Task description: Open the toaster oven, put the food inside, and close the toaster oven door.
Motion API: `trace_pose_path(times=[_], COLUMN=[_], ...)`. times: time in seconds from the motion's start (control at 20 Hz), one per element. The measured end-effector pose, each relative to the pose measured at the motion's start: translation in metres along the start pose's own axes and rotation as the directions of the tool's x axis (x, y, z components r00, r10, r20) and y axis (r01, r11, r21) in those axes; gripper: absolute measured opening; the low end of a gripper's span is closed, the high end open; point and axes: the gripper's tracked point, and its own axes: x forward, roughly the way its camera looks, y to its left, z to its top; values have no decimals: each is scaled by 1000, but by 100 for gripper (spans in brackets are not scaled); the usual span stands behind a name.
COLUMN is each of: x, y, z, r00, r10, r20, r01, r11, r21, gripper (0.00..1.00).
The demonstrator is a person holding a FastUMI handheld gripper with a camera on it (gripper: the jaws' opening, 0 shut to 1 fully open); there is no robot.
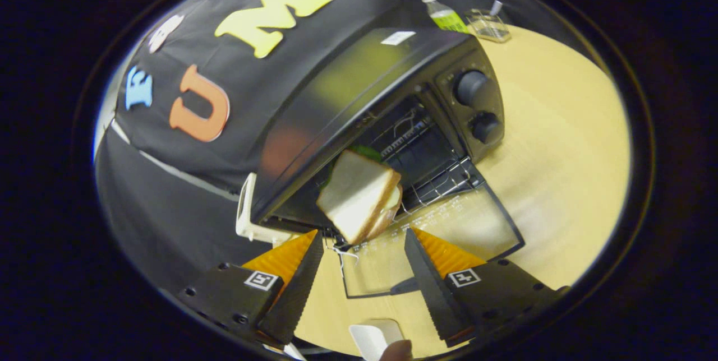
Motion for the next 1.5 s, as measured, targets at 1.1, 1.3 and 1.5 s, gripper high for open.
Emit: trace_pose_path(times=[1.1, 1.3, 1.5], x=[-10, 13, 29], y=[-72, -81, -90], z=[-122, -120, -113], r00=[956, 953, 947], r10=[-287, -294, -312], r20=[-63, -77, -69], r01=[230, 235, 254], r11=[865, 873, 866], r21=[-446, -427, -431], gripper=[100, 100, 100])
